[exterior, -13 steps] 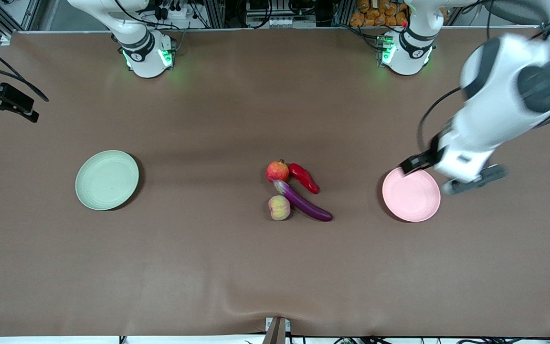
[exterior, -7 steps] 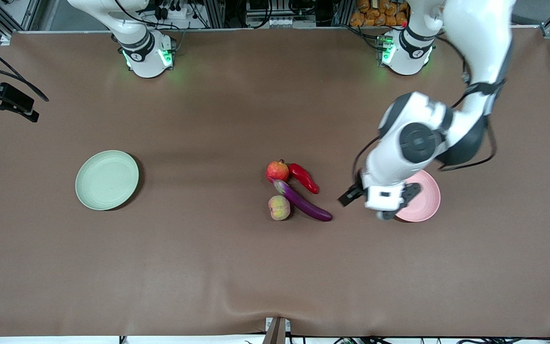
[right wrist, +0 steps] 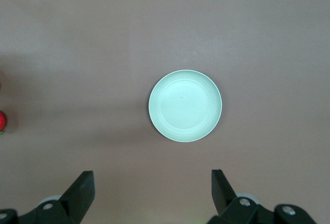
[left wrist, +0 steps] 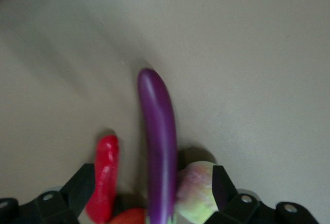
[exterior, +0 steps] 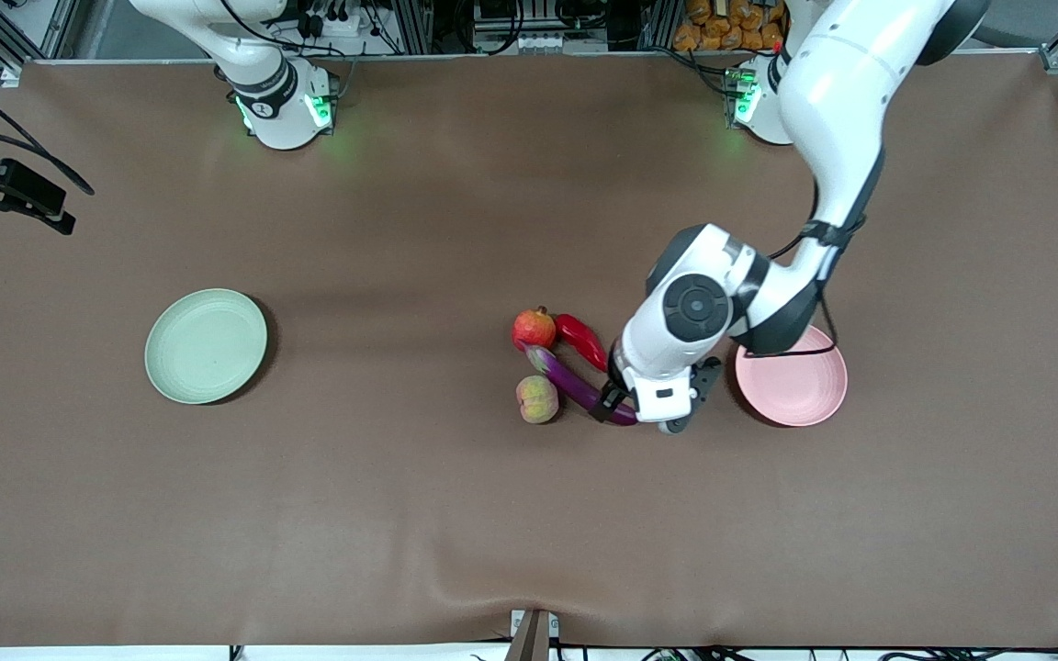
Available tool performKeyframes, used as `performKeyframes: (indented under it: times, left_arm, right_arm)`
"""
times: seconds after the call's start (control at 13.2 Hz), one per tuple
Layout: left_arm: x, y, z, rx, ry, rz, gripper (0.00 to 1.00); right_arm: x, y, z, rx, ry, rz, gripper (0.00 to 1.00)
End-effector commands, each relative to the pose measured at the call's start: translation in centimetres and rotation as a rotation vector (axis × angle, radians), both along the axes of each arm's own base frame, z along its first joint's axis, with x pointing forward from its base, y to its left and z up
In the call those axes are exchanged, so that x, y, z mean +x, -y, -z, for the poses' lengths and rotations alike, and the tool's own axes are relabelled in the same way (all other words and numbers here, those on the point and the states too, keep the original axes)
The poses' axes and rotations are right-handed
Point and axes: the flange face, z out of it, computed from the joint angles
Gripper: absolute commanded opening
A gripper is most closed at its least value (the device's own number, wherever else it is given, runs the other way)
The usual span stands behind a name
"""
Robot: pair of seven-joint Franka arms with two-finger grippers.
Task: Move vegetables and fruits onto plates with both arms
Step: 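Reach the left gripper down to the purple eggplant and grasp it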
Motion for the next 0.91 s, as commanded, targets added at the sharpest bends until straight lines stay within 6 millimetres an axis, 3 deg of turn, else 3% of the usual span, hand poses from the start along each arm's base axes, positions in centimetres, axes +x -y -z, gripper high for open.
performKeyframes:
  times: [0.0,0.53,0.68,0.83]
  left_arm:
    - [-0.2,2.2,2.8,0.013,0.021,-0.087,1.0]
    - [-1.4,3.3,8.4,0.027,-0.018,-0.104,0.9]
    - [-1.6,3.3,9.3,0.034,-0.027,-0.103,0.81]
    - [-1.5,3.2,9.3,0.032,-0.029,-0.108,0.64]
  right_arm:
    - [-0.1,0.1,-0.3,0.007,-0.005,0.01,1.0]
    - [-0.1,0.1,-0.3,0.007,-0.009,0.01,1.0]
    - [-0.1,0.1,-0.3,0.007,-0.011,0.01,1.0]
    - [-0.2,0.2,-0.2,0.007,-0.012,0.012,1.0]
